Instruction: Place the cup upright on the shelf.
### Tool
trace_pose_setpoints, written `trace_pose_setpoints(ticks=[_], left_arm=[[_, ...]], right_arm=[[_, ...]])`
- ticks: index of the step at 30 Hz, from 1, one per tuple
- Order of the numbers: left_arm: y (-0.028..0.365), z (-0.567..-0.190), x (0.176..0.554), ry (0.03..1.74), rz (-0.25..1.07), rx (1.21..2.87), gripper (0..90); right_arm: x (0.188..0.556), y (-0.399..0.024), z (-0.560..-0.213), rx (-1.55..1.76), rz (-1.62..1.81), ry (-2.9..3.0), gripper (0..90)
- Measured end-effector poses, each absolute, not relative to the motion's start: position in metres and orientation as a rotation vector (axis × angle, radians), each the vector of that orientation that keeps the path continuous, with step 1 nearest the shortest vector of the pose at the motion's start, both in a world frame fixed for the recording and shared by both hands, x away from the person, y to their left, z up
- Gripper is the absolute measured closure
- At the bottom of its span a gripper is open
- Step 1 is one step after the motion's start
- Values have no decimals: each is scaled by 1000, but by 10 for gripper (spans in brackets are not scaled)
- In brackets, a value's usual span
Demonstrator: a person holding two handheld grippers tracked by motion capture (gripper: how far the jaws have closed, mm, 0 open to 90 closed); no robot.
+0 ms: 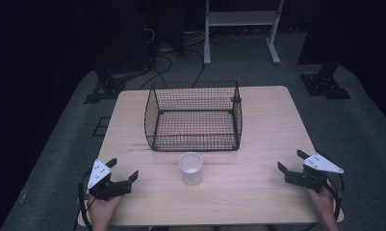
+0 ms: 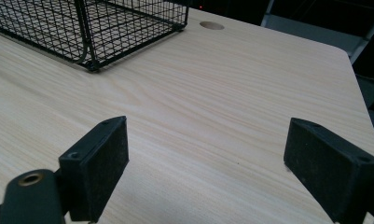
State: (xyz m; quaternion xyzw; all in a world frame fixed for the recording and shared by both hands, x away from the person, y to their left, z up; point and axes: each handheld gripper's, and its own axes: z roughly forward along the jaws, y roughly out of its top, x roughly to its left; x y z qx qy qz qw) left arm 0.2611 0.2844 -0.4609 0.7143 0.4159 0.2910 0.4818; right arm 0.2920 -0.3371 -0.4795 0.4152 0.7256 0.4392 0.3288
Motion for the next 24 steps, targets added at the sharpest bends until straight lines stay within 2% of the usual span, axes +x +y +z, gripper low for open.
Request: trace_pose_setpoints(ticks=[24], left_arm=[[249,-457,265,889,675,1811,56]], right_arm=[[292,-336,-480,1079,1134,1904,131]])
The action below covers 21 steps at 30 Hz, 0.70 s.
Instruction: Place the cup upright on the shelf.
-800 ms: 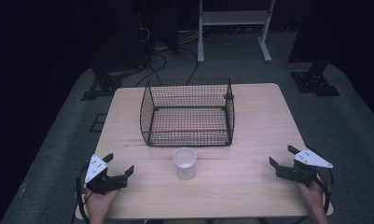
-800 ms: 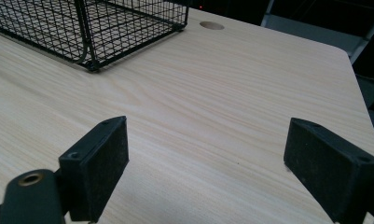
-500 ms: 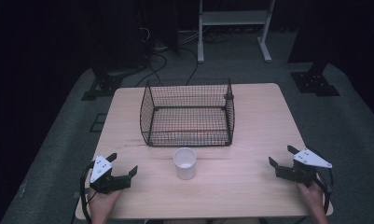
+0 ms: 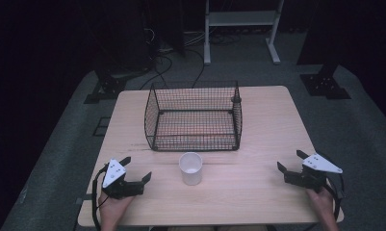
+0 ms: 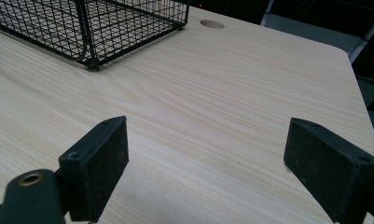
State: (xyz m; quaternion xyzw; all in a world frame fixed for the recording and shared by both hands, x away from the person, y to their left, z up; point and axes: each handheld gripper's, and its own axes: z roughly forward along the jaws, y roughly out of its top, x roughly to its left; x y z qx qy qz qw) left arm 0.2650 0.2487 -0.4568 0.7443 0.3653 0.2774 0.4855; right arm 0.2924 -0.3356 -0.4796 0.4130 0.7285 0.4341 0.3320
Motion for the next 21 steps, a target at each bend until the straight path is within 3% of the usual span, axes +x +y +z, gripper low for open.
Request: trace_pose_setpoints(ticks=[21], left_arm=[[218,-447,262,748,617,1884,25]], right_arm=[[292,-336,-480,1081,1138,1904,131]])
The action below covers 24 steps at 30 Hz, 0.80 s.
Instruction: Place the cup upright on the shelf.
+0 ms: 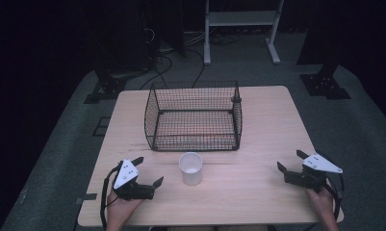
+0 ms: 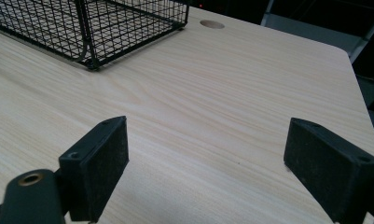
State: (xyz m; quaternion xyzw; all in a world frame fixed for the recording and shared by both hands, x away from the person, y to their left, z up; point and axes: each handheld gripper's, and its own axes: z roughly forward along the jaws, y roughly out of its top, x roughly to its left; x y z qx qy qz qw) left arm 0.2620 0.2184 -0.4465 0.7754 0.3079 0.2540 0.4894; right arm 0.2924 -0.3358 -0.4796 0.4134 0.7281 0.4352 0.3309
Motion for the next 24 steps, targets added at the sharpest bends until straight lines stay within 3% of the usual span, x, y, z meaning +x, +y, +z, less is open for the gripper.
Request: trace_pose_setpoints(ticks=[24], left_arm=[[187,-440,263,622,538,1973,25]], right_arm=[[293,-336,-480,1082,1139,1906,131]])
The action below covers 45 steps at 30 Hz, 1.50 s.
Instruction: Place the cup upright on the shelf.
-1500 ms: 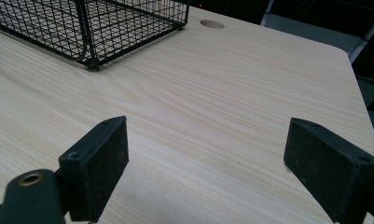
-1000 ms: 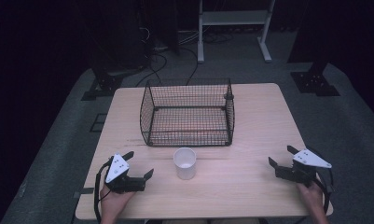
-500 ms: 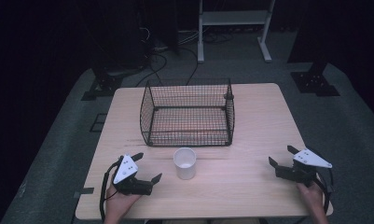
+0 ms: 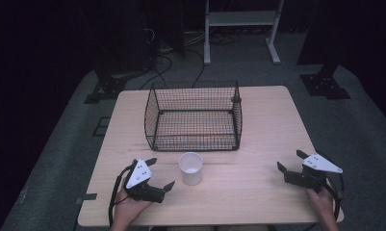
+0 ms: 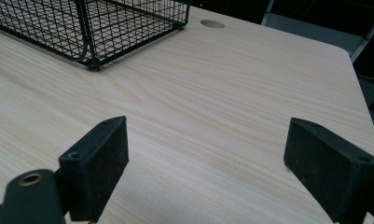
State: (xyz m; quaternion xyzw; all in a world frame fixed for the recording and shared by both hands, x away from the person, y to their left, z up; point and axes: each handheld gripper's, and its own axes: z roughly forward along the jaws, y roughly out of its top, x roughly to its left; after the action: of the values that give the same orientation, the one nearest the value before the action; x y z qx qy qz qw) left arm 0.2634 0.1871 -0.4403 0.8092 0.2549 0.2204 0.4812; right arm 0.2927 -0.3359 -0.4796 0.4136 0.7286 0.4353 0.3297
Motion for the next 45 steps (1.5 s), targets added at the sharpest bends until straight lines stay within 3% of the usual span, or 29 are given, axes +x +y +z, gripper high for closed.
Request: trace_pose_setpoints(ticks=[45], left_arm=[[133,-440,291,568,383,2133,19]], right_arm=[[293,-336,-480,1071,1144,1913,131]])
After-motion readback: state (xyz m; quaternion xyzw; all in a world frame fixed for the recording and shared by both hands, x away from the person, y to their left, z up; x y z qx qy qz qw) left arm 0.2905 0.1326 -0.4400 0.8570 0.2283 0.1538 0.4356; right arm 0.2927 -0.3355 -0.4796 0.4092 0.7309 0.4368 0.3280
